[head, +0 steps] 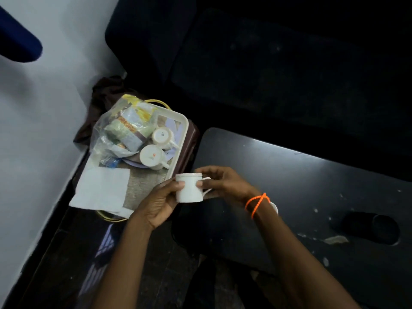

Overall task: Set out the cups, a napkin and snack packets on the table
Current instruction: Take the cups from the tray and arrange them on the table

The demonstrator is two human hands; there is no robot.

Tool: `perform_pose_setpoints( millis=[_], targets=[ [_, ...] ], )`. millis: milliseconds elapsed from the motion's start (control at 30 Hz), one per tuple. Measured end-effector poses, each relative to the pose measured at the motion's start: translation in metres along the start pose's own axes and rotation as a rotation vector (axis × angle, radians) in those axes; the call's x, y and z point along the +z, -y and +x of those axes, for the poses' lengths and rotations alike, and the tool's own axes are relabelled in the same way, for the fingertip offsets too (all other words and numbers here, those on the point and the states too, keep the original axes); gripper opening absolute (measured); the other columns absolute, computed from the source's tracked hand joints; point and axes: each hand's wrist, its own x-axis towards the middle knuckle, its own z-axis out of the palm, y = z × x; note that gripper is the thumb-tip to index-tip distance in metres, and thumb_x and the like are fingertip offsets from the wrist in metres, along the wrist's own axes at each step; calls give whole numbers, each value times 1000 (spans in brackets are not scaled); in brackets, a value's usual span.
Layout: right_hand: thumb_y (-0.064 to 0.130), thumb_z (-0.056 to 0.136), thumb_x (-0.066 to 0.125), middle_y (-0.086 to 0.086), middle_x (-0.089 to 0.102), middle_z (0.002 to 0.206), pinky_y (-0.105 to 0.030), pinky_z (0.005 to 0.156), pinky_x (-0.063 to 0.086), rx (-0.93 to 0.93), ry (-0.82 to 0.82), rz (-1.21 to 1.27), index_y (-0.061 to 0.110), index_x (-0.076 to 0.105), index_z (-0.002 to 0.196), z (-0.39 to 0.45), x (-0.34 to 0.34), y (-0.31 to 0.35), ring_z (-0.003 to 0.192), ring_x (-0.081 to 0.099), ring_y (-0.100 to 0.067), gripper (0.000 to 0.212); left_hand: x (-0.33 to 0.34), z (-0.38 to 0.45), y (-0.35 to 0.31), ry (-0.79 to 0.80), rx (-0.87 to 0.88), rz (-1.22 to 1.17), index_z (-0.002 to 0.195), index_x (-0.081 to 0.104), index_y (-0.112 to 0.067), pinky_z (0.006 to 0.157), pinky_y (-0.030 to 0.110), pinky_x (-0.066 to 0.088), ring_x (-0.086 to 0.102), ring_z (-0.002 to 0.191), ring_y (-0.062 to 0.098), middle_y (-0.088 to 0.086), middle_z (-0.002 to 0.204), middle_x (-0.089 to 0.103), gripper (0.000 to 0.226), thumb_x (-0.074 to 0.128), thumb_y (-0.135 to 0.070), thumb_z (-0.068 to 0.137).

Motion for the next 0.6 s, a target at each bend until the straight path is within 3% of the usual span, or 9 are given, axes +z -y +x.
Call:
perform_pose_setpoints(
  millis=[67, 200, 300, 367, 467, 600],
  targets=[
    [-11, 85, 74, -16, 70, 114, -49, 101, 55, -4, -36, -67, -4, 63, 130, -13, -33, 4, 104, 66, -28, 47, 15, 19, 10, 60, -51, 113, 137, 63, -2, 112, 39, 51, 64, 129, 29, 19, 137, 69, 71, 81, -4, 68],
    [-16, 76, 79, -18, 71, 123, -27, 94, 56, -108, -121, -431, -2, 62, 133, -31, -84, 6, 109, 67, -21, 61, 44, 59, 37, 143, 2, 373, 138, 62, -16, 101, 27, 57, 66, 129, 17, 3, 136, 72, 75, 83, 14, 73],
    [-7, 72, 85, -12, 71, 126, -35, 101, 55, -182, -219, -753, 6, 65, 132, -32, -108, -2, 115, 68, -26, 64, 66, 83, 67, 68, 153, 627, 128, 65, -25, 96, 24, 57, 69, 124, 12, -6, 127, 75, 76, 87, 14, 67],
    [-1, 72, 88, -9, 70, 128, -42, 106, 51, -178, -245, -869, 8, 65, 132, -31, -118, -12, 119, 66, -27, 65, 77, 95, 89, -3, 223, 750, 128, 62, -20, 96, 27, 57, 70, 121, 18, -2, 124, 75, 76, 89, 12, 64],
    [2, 73, 88, -7, 69, 132, -41, 107, 50, -121, -264, -952, 12, 66, 135, -31, -131, -27, 122, 64, -25, 66, 89, 106, 118, -128, 297, 895, 126, 62, -16, 100, 38, 60, 70, 119, 26, 5, 126, 73, 79, 96, 6, 58],
    [5, 78, 85, -7, 69, 133, -43, 105, 52, -160, -298, -984, 13, 68, 131, -35, -139, -45, 122, 64, -26, 56, 95, 108, 145, -207, 393, 1025, 120, 66, -20, 95, 45, 61, 69, 112, 21, -4, 122, 69, 80, 101, -5, 50]
  ],
)
